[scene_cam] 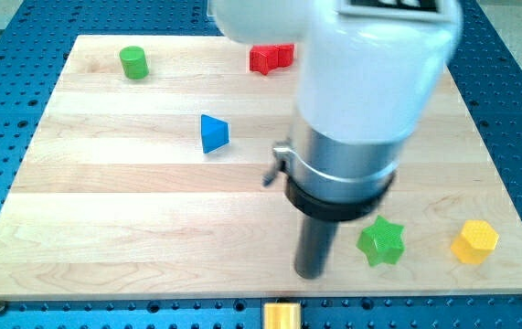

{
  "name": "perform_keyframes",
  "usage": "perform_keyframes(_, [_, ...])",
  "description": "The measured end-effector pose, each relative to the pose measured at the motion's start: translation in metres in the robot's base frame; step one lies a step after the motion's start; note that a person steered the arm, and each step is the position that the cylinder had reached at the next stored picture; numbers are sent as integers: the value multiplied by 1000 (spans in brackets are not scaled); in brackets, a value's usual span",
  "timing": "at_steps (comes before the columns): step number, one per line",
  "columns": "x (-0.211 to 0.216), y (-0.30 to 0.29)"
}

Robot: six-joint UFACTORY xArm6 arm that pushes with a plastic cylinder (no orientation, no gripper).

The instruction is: Place the green star left to the hexagon

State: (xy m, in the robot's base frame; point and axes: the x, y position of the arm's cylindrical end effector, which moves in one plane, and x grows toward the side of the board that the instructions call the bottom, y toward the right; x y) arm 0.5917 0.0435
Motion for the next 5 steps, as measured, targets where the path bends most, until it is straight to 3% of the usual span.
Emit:
perform_keyframes(1, [-4, -13])
perform_keyframes(3, [-8, 86])
perform_keyframes(4, [-8, 92])
perform_keyframes(5, [-29, 47])
